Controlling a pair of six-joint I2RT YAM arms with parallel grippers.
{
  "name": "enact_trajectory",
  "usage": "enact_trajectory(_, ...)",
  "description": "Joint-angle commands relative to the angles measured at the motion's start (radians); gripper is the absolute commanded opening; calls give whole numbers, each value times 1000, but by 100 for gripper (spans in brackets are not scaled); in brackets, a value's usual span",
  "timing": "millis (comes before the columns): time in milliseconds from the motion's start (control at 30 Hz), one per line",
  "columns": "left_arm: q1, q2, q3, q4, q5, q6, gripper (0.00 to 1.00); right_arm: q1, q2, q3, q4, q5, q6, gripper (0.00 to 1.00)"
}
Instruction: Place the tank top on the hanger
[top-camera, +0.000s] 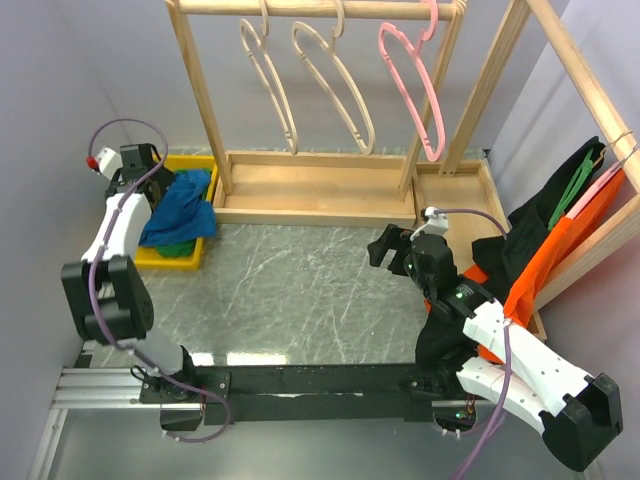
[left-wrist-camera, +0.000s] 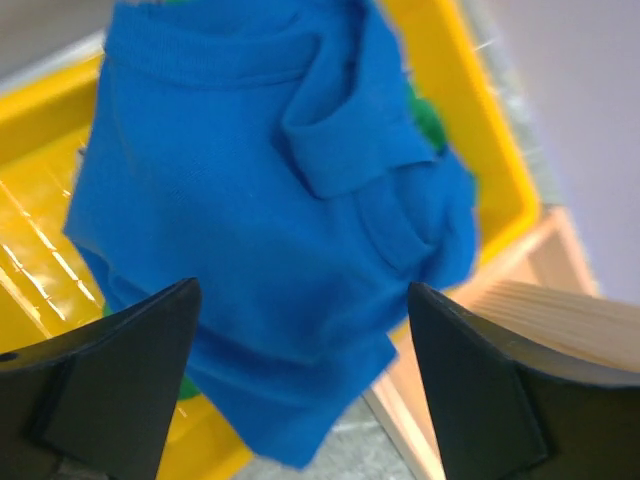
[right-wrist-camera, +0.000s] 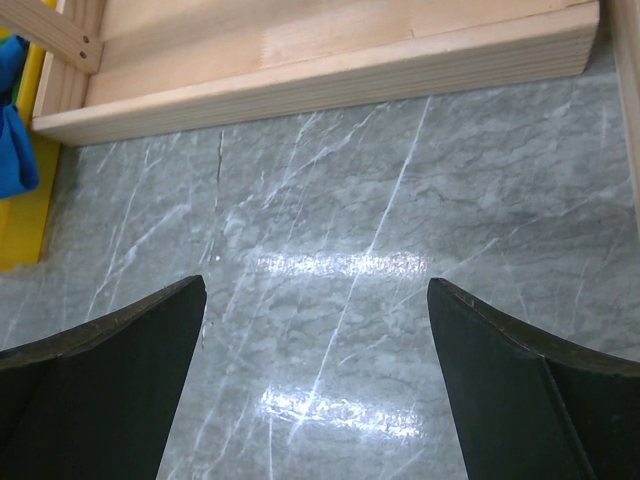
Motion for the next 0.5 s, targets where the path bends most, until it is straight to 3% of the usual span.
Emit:
enact_trajectory(0, 11, 105, 52, 10, 71, -24, 87, -4, 2, 40, 13, -26, -15, 100)
enact_trajectory(200, 11, 204, 47, 42, 107, -29, 70, -4, 11, 51, 11, -60, -27, 98)
enact_trajectory(300, 19, 193, 18, 76, 120, -17, 54, -6, 4, 46, 10, -71, -27, 98)
enact_trajectory(333, 31, 178, 7, 82, 127, -17, 42, -3, -1, 48, 5, -72, -29, 98)
enact_trajectory(467, 56, 129, 6, 99, 165, 5, 9, -4, -10, 52, 3, -71, -32, 98)
